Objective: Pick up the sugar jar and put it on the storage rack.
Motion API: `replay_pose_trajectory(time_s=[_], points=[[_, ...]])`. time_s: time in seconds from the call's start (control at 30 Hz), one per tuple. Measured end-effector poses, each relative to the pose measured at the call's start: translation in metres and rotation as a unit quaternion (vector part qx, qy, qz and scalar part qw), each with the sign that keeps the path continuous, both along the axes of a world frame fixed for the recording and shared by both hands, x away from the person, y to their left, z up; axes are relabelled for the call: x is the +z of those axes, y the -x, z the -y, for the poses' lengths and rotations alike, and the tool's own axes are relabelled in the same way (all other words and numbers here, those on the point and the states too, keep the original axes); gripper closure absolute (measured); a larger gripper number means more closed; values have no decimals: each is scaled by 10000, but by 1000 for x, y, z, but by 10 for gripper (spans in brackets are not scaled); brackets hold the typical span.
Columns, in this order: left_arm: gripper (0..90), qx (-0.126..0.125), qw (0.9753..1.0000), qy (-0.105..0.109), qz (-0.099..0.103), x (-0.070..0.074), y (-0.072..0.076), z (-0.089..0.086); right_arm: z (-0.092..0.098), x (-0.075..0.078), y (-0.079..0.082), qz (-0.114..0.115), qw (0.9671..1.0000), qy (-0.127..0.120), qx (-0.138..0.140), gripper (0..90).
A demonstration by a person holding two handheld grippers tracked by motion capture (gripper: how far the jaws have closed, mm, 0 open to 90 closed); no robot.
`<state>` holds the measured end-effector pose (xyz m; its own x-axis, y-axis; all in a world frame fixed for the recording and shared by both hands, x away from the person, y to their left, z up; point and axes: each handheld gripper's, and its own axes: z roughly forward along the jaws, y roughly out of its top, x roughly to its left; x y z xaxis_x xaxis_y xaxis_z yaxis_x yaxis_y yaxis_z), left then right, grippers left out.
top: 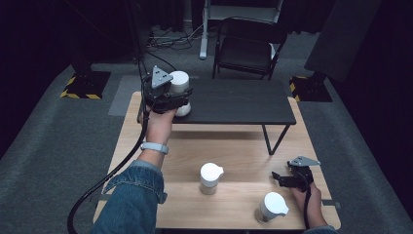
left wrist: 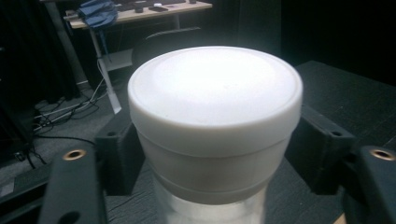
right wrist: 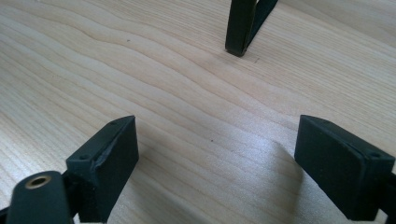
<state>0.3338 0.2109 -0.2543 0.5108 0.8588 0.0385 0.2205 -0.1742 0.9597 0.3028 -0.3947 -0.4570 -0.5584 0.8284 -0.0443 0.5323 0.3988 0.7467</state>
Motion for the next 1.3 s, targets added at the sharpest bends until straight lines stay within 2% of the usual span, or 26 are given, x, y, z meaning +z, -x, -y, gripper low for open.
replay_pose_trajectory(time_s=[0.1,0.3,0.4,1.17,1.3], points=[[195,-34,10000,12,-23,2,2,-1,0,0,0,9,10000,6,3,134],[165,-26,10000,-40,30,4,7,-2,0,0,0,0,10000,-1,1,134],[165,-24,10000,-91,31,5,10,-3,0,0,0,-5,10000,-4,3,135],[154,75,9999,-7,92,-2,42,-24,1,0,-2,-32,10000,-27,37,134],[154,76,9999,-54,85,-3,48,-26,1,0,-2,-35,10000,-30,42,134]])
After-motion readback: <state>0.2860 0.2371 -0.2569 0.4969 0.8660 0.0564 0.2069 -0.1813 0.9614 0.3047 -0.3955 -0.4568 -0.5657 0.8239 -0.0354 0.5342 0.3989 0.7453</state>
